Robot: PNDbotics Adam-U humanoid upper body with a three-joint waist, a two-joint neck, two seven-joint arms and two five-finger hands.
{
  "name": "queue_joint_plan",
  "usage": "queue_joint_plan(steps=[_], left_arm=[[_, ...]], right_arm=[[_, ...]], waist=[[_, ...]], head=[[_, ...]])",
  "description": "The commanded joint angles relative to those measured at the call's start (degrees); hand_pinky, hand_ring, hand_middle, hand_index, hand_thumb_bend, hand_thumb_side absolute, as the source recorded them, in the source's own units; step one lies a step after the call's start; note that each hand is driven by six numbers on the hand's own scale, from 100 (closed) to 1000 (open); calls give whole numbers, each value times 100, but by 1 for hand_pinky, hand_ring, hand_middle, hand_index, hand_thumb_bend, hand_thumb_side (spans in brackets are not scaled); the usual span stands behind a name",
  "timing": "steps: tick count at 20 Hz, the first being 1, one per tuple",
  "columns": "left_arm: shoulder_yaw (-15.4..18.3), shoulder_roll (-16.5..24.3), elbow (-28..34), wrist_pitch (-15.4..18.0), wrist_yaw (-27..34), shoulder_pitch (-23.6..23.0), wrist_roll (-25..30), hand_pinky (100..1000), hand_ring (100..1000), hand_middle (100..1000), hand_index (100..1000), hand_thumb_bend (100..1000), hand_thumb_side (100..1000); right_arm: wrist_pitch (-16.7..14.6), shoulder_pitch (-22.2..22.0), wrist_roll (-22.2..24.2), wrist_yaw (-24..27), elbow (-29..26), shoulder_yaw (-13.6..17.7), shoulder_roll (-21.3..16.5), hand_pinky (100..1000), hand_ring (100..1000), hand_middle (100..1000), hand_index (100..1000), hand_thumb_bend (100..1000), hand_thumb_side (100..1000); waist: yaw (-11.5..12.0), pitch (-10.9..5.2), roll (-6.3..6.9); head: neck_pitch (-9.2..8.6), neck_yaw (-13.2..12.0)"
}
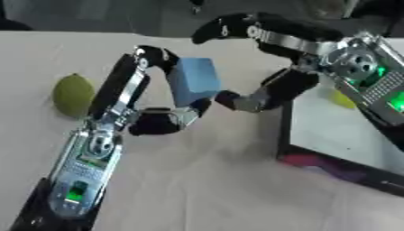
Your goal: Pick up the objects with one hand, pass them to the other hand, and then place them into the box on the other side of the table.
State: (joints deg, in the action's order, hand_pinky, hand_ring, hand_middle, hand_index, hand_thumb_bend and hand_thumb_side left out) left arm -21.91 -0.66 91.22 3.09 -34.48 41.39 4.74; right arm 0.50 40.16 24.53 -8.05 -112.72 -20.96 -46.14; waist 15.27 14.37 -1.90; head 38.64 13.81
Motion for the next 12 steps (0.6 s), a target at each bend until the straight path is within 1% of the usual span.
queue_joint_plan(steps=[1,12], left_arm=[[-48,-89,67,61,-47,126,12,725,533,359,469,100,241],[-129,-214,18,162,-163,172,31,726,533,358,468,100,238]], right_arm=[[22,95,-13,-43,31,52,-48,931,1000,905,910,270,316],[143,118,-103,-37,125,34,32,929,1000,850,884,248,311]], waist=[[10,17,-85],[55,80,-113]], head=[[-82,35],[-90,104]])
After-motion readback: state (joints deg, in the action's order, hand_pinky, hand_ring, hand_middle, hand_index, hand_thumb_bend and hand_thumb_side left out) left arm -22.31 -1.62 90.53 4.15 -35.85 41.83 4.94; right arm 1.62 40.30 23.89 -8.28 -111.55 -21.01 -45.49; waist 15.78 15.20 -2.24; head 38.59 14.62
